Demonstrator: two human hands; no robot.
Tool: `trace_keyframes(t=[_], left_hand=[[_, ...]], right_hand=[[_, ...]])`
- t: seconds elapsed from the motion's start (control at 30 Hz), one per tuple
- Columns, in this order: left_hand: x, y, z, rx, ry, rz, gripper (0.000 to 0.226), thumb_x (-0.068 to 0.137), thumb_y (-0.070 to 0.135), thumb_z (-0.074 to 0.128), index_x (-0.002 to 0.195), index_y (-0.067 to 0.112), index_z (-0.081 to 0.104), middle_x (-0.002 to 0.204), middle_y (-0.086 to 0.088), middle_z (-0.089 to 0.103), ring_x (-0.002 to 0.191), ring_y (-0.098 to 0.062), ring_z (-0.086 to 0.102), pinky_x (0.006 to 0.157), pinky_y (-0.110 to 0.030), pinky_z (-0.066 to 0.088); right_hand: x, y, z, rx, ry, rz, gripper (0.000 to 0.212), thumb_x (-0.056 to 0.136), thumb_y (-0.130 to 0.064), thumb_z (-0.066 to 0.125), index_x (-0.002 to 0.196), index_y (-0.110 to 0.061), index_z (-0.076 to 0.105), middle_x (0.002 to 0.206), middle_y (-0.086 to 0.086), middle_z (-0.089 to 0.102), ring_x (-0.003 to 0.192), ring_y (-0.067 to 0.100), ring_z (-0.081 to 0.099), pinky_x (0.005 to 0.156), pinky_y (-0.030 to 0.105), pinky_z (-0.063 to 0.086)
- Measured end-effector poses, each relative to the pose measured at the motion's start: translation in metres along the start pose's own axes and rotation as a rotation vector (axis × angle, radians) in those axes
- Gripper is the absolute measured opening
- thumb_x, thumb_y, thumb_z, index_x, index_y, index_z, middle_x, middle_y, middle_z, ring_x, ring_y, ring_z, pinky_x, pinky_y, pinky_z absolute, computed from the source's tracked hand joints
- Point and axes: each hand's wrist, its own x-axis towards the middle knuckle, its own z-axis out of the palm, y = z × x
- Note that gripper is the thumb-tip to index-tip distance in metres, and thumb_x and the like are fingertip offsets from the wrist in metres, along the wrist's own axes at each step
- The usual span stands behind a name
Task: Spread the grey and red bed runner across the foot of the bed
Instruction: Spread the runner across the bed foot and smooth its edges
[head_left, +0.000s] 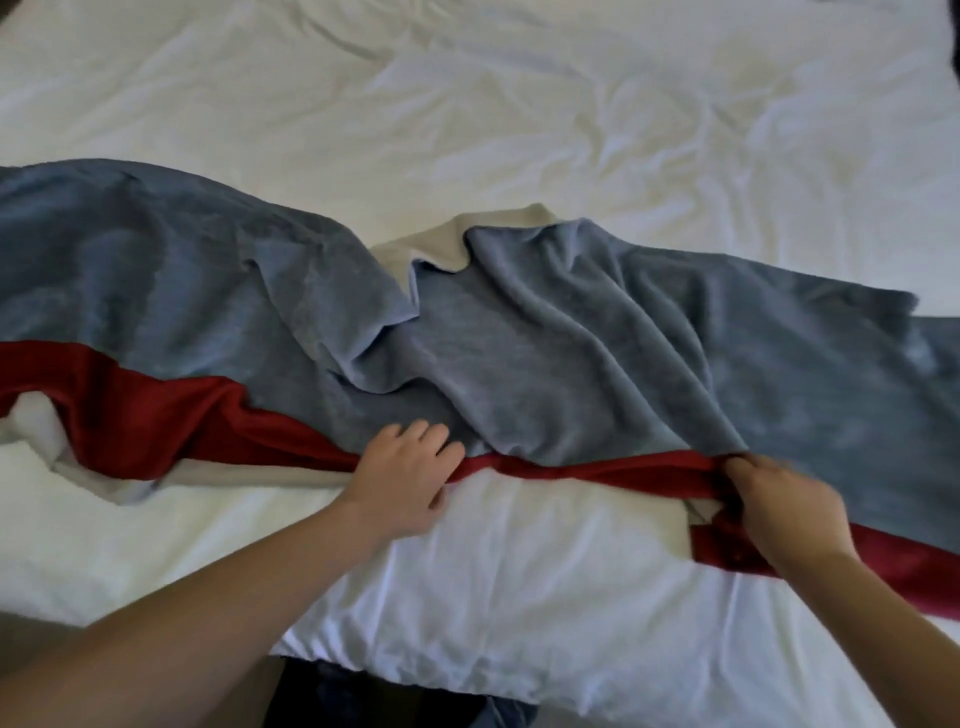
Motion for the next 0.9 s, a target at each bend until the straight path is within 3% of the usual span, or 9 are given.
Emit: trace_keyframes(t=[0.2, 0.27, 0.33, 0.4, 0.5, 0.6, 0.67, 0.77, 0.9], left_hand=[[0.058, 0.081, -0.008, 0.007, 0.143, 0.172, 0.024, 0.071, 0.021, 0.065, 0.095, 0.020, 0.062, 0.088, 0.000, 0.060, 0.075, -0.020, 0.058, 0.063, -0.031, 0.048], [0.079, 0.098, -0.013, 0.052, 0.088, 0.106, 0.015, 0.073, 0.019, 0.067, 0.088, 0.021, 0.064, 0.082, 0.002, 0.062, 0.073, -0.018, 0.060, 0.061, -0.030, 0.046], [0.095, 0.108, -0.013, 0.045, -0.037, 0.005, 0.012, 0.082, 0.014, 0.057, 0.094, 0.016, 0.060, 0.093, -0.003, 0.061, 0.087, -0.023, 0.059, 0.069, -0.032, 0.045], [0.104, 0.114, -0.009, -0.023, -0.129, -0.006, 0.016, 0.086, 0.015, 0.048, 0.099, 0.013, 0.057, 0.103, -0.006, 0.059, 0.097, -0.026, 0.056, 0.073, -0.034, 0.041], [0.097, 0.124, -0.006, -0.005, -0.181, 0.133, 0.020, 0.083, 0.024, 0.049, 0.093, 0.012, 0.061, 0.099, -0.009, 0.063, 0.093, -0.030, 0.059, 0.067, -0.032, 0.035], [0.076, 0.134, -0.004, 0.022, -0.286, 0.265, 0.023, 0.079, 0.030, 0.049, 0.091, 0.015, 0.061, 0.096, -0.008, 0.064, 0.090, -0.030, 0.061, 0.068, -0.032, 0.037], [0.070, 0.141, -0.009, -0.035, -0.213, 0.258, 0.022, 0.071, 0.031, 0.052, 0.087, 0.018, 0.059, 0.089, -0.002, 0.062, 0.083, -0.026, 0.060, 0.065, -0.030, 0.036], [0.071, 0.168, -0.013, -0.166, 0.090, 0.311, 0.037, 0.060, 0.035, 0.059, 0.091, 0.017, 0.060, 0.087, -0.001, 0.059, 0.076, -0.023, 0.057, 0.061, -0.030, 0.045], [0.097, 0.230, -0.013, -0.164, 0.207, 0.472, 0.066, 0.064, 0.047, 0.066, 0.124, 0.022, 0.054, 0.125, -0.007, 0.058, 0.107, -0.024, 0.056, 0.090, -0.035, 0.048]], right_hand=[[0.016, -0.051, -0.004, 0.177, 0.377, -0.345, 0.025, 0.060, -0.013, 0.080, 0.082, -0.016, 0.068, 0.075, 0.003, 0.063, 0.067, 0.026, 0.063, 0.054, 0.032, 0.048], [0.025, -0.068, -0.007, 0.178, 0.338, -0.326, 0.017, 0.063, -0.011, 0.079, 0.075, -0.014, 0.067, 0.069, 0.003, 0.062, 0.062, 0.026, 0.062, 0.049, 0.030, 0.045], [0.034, -0.074, -0.003, 0.191, 0.224, -0.263, 0.008, 0.082, -0.015, 0.061, 0.090, -0.015, 0.065, 0.086, 0.003, 0.065, 0.081, 0.024, 0.062, 0.058, 0.029, 0.039], [0.037, -0.069, 0.011, 0.232, 0.082, -0.250, 0.020, 0.091, -0.017, 0.046, 0.105, -0.019, 0.061, 0.101, 0.001, 0.064, 0.096, 0.023, 0.059, 0.065, 0.029, 0.037], [0.019, -0.056, 0.024, 0.349, -0.034, -0.348, 0.024, 0.089, -0.018, 0.049, 0.108, -0.022, 0.063, 0.102, 0.002, 0.066, 0.096, 0.025, 0.062, 0.073, 0.032, 0.045], [-0.017, -0.045, 0.036, 0.396, 0.119, -0.487, 0.010, 0.073, -0.016, 0.071, 0.081, -0.020, 0.068, 0.075, 0.000, 0.067, 0.071, 0.023, 0.066, 0.057, 0.029, 0.048], [-0.038, -0.035, 0.047, 0.472, 0.345, -0.538, 0.014, 0.068, -0.014, 0.074, 0.080, -0.020, 0.069, 0.073, -0.003, 0.063, 0.070, 0.019, 0.062, 0.066, 0.028, 0.050], [-0.059, -0.006, 0.068, 0.599, 0.554, -0.364, 0.045, 0.068, -0.013, 0.065, 0.113, -0.015, 0.064, 0.109, 0.001, 0.060, 0.104, 0.020, 0.055, 0.095, 0.033, 0.039], [-0.071, 0.052, 0.100, 0.480, 0.475, -0.139, 0.059, 0.064, -0.013, 0.063, 0.123, -0.011, 0.061, 0.114, 0.009, 0.060, 0.106, 0.027, 0.056, 0.090, 0.038, 0.045]])
